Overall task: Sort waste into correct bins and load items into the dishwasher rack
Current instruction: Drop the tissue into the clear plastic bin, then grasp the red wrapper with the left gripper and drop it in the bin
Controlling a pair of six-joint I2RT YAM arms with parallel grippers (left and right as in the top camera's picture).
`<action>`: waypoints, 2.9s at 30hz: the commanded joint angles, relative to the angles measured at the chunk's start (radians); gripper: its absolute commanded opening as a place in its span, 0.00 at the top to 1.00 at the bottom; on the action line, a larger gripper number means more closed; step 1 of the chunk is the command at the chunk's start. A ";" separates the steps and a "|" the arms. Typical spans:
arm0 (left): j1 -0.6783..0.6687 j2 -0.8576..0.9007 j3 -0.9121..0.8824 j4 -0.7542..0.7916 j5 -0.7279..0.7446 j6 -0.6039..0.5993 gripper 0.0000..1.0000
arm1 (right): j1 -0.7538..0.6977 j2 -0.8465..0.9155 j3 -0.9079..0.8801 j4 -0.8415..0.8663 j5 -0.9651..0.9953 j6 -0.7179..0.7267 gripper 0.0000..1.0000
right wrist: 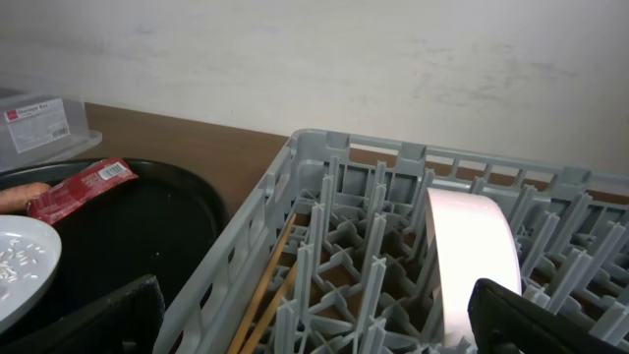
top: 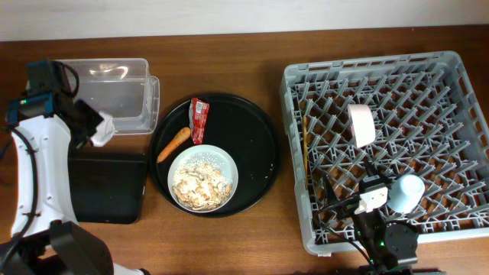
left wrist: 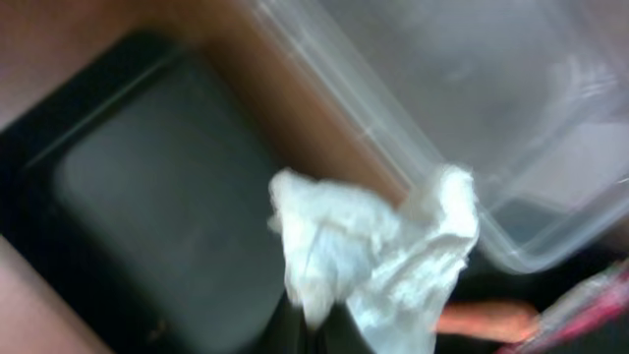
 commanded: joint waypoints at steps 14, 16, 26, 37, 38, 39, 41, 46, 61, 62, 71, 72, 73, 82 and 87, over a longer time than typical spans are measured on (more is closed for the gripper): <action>-0.229 0.188 0.208 0.198 0.225 0.344 0.24 | -0.006 -0.005 -0.007 -0.003 0.009 0.009 0.02; -0.350 0.208 0.208 0.180 0.058 0.357 0.23 | -0.006 -0.005 -0.007 -0.003 0.009 0.009 0.02; -0.359 0.130 0.218 0.136 -0.019 0.296 0.99 | -0.006 -0.005 -0.007 -0.003 0.009 0.009 0.02; -0.160 0.320 0.263 0.146 -0.027 0.301 0.01 | -0.006 -0.005 -0.007 -0.003 0.009 0.009 0.02; -0.161 0.303 0.285 0.119 -0.024 0.301 0.01 | -0.006 -0.005 -0.007 -0.003 0.009 0.009 0.02; -0.164 0.284 0.288 0.116 -0.026 0.301 0.01 | -0.006 -0.005 -0.007 -0.003 0.009 0.009 0.02; -0.164 0.282 0.289 0.114 0.007 0.303 0.00 | -0.006 -0.005 -0.007 -0.003 0.009 0.009 0.02; -0.154 0.282 0.289 0.134 0.056 0.443 1.00 | -0.006 -0.005 -0.007 -0.003 0.009 0.009 0.02; -0.265 0.206 0.323 -0.029 0.315 0.536 0.30 | -0.006 -0.005 -0.007 -0.003 0.009 0.009 0.02; -0.325 0.211 0.314 -0.063 0.272 0.536 0.30 | -0.006 -0.005 -0.007 -0.003 0.009 0.009 0.02; -0.553 0.404 0.123 0.204 -0.045 0.438 0.24 | -0.006 -0.005 -0.007 -0.003 0.009 0.009 0.02; -0.552 0.439 0.123 0.213 -0.027 0.438 0.24 | -0.006 -0.005 -0.007 -0.003 0.009 0.009 0.02; -0.552 0.477 0.123 0.215 -0.012 0.437 0.25 | -0.006 -0.005 -0.007 -0.003 0.009 0.009 0.02; -0.540 0.520 0.140 0.261 0.044 0.438 1.00 | -0.006 -0.005 -0.007 -0.003 0.009 0.009 0.02; -0.468 0.465 0.499 -0.070 0.034 0.404 1.00 | -0.006 -0.005 -0.007 -0.003 0.009 0.009 0.02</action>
